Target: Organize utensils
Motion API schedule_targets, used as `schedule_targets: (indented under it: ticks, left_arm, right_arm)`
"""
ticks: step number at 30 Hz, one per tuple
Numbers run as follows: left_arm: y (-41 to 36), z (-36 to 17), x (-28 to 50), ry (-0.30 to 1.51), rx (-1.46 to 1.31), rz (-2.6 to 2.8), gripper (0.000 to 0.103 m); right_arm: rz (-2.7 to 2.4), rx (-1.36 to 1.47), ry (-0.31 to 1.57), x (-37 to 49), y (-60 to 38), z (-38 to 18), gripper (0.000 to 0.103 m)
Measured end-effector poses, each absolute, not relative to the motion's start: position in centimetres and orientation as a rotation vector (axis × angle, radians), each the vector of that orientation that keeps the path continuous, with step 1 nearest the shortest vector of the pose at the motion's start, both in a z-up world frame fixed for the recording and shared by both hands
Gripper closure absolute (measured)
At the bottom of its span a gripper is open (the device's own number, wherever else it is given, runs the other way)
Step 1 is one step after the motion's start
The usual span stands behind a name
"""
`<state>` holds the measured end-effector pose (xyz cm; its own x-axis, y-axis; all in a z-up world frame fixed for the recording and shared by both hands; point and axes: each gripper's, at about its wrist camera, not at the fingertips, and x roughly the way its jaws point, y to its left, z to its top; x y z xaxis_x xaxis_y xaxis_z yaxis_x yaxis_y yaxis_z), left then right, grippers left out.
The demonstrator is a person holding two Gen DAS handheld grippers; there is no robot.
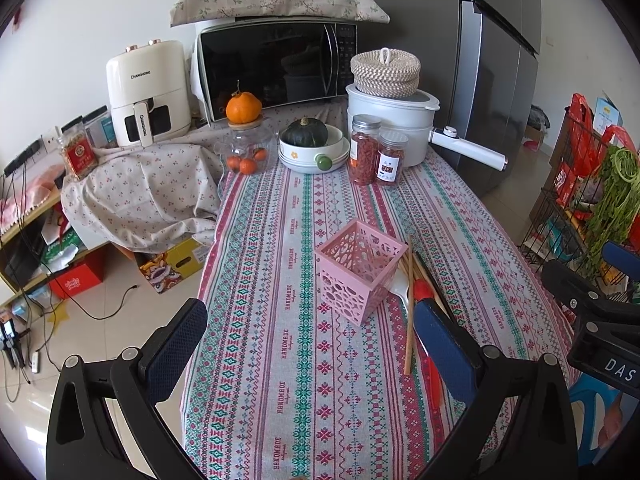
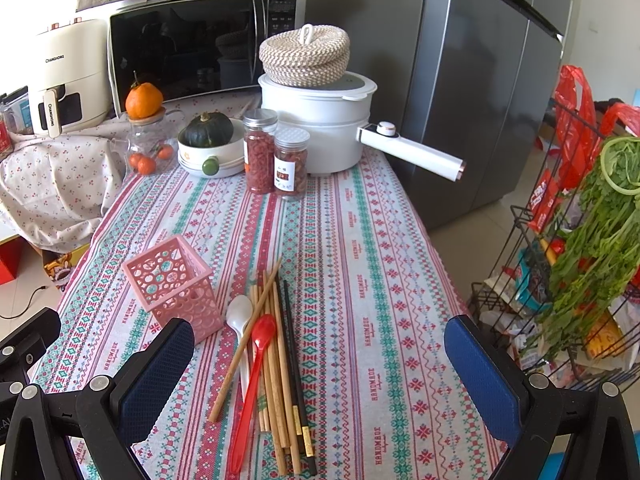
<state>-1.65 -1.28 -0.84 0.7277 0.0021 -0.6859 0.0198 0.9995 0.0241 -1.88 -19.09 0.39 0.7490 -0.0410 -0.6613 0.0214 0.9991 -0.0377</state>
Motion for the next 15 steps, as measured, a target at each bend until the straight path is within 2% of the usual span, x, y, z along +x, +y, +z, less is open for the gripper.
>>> schedule_targets:
  ticks: [15]
  left_arm:
    - [-1.0,-1.32,-0.95,0.777,0.015,-0.008,0.0]
  right_arm:
    - [-0.027,-0.009,0.734,-1.82,-19.28,0.38,0.0]
